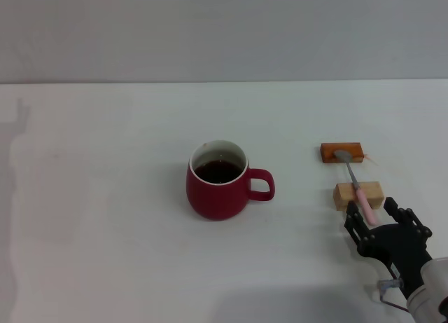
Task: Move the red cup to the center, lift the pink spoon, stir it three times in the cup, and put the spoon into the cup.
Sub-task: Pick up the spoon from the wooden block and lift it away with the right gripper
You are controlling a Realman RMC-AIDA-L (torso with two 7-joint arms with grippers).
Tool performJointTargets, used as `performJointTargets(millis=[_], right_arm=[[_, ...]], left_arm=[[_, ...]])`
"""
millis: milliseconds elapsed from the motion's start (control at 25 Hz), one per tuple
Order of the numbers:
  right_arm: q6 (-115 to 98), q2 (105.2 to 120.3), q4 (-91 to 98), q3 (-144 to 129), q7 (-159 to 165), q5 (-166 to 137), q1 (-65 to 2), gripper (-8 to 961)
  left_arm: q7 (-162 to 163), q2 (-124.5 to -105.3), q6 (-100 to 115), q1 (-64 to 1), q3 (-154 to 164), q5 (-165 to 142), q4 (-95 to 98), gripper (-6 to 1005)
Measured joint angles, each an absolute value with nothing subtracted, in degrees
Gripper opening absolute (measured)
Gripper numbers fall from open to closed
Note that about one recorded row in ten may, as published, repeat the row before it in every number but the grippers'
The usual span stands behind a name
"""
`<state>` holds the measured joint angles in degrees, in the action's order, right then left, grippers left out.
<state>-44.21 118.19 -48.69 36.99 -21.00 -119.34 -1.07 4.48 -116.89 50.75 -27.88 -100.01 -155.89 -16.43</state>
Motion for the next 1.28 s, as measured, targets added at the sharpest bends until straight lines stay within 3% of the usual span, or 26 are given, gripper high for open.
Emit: performJointTargets(millis=[400,600,1280], right_arm=[[-44.6,118.35,-48.8,36.8,-21.0,-119.6,-0.7,575],[-44.5,118.34,-48.8,36.7,-21.3,-119.7,-1.0,387],[-44.2,118.29,-48.8,36.4,-21.6,-119.7,-1.3,377]], left_arm=[[4.5,-116.98,51.1,-27.1,-100.0,-155.9,-16.5,838],[4.5,-116.99,51.2,-26.8,-100.0,-155.9,-16.8,838],[4.5,-116.98,51.4,-26.6,-100.0,-155.9,-16.9,837]])
